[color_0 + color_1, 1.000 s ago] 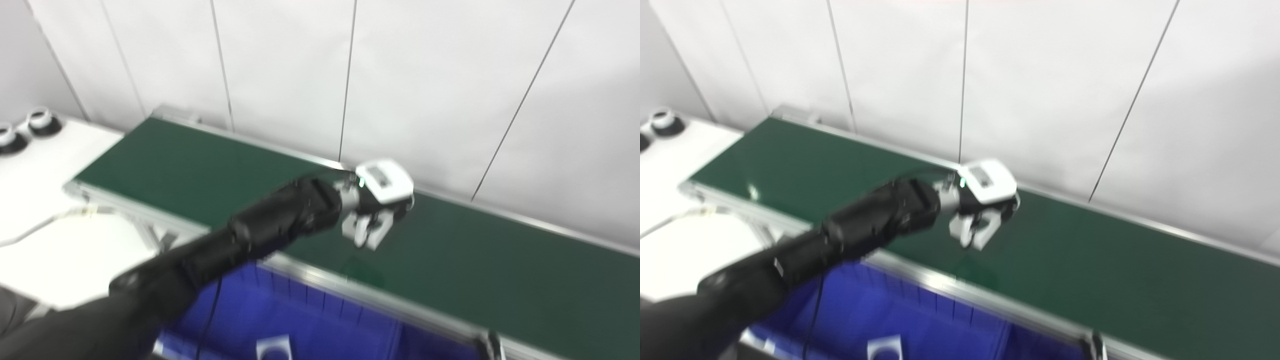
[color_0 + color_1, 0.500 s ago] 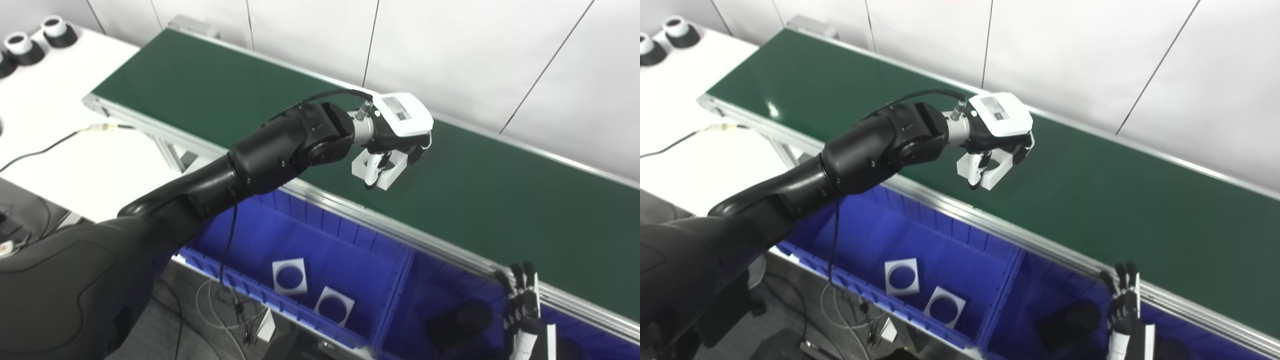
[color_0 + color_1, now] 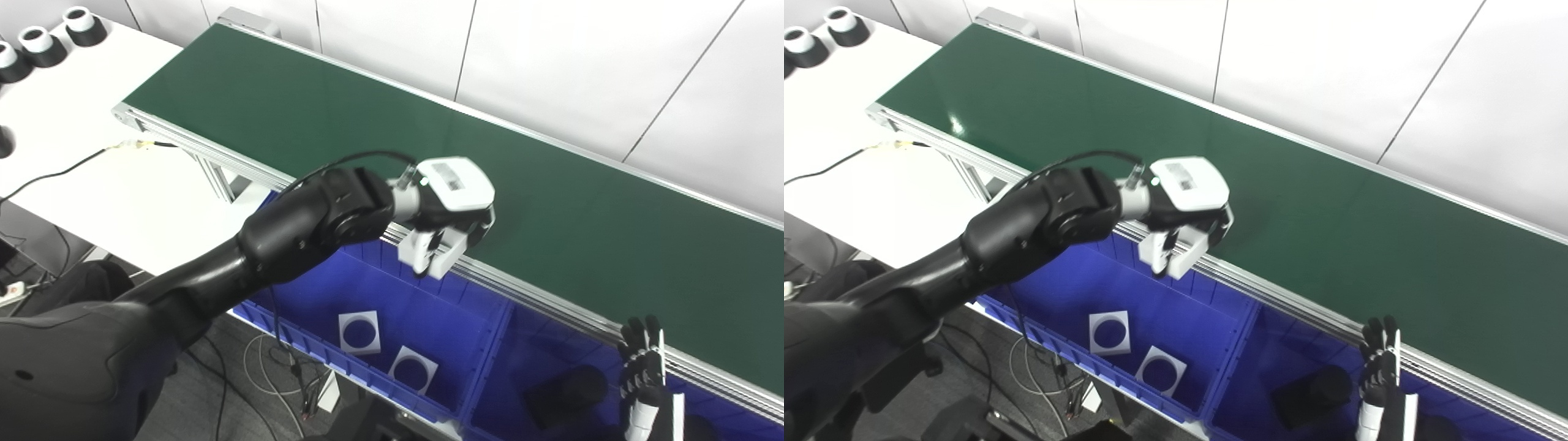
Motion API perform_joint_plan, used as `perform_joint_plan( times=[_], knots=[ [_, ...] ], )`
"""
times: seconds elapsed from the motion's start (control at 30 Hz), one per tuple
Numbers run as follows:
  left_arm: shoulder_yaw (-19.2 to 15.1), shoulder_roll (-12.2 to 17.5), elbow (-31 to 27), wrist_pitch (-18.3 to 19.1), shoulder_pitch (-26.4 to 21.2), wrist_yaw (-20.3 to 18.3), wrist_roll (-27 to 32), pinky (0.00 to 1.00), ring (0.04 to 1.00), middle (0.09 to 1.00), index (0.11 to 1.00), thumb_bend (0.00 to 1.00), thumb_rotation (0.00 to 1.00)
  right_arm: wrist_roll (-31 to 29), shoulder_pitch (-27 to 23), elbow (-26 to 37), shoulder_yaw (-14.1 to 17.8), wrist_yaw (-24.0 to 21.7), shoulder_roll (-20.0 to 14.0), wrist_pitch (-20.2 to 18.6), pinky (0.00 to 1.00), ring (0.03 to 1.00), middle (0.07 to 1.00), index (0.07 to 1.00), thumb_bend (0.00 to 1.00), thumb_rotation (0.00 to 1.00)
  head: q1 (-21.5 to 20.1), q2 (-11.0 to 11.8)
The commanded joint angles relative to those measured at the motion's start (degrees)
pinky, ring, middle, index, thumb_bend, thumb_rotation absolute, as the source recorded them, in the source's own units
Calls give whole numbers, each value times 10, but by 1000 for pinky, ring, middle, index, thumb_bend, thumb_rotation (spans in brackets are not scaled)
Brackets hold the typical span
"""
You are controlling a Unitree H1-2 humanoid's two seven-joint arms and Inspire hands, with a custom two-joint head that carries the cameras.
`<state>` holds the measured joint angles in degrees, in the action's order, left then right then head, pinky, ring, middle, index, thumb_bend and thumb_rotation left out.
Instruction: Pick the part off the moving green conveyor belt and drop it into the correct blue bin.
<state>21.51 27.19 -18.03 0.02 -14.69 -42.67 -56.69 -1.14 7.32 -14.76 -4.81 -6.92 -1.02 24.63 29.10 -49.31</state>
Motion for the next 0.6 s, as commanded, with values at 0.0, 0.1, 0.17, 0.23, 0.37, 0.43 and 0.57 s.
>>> perform_joint_plan(
  times=[0.0, 0.1, 0.17, 0.23, 0.37, 0.43, 0.57],
  knots=[
    [-14, -3, -23, 14, 2, 8, 8, 320, 378, 474, 563, 493, 0, -11, -19, 36, -3, -5, 11, 22, 998, 974, 963, 1000, 877, 1000, -2, 0],
    [-21, -14, -30, 22, 37, 22, 7, 330, 385, 480, 563, 495, 0, -8, -17, 37, -3, -3, 13, 23, 1000, 975, 962, 1000, 870, 1000, -1, 1],
    [-26, -23, -31, 30, 60, 25, 7, 373, 402, 496, 551, 498, 0, -2, -18, 37, -4, 0, 13, 23, 998, 972, 963, 1000, 877, 1000, 4, 2],
    [-32, -34, -26, 37, 83, 40, 3, 378, 403, 495, 552, 498, 0, -4, -17, 36, -3, 0, 14, 23, 998, 973, 963, 1000, 870, 1000, 3, 4],
    [-39, -47, -12, 35, 121, 82, -7, 366, 391, 495, 562, 496, 0, 0, -18, 37, -5, 0, 14, 22, 1000, 970, 960, 1000, 865, 1000, -1, 5],
    [-43, -51, 0, 34, 132, 103, -2, 368, 393, 500, 557, 496, 0, 1, -17, 38, -6, 0, 14, 22, 997, 968, 961, 1000, 866, 1000, -2, 6],
    [-50, -64, 41, 36, 148, 147, 2, 358, 391, 498, 560, 495, 0, -4, -16, 39, -5, -2, 15, 22, 995, 967, 959, 1000, 861, 1000, -3, 6]
  ],
)
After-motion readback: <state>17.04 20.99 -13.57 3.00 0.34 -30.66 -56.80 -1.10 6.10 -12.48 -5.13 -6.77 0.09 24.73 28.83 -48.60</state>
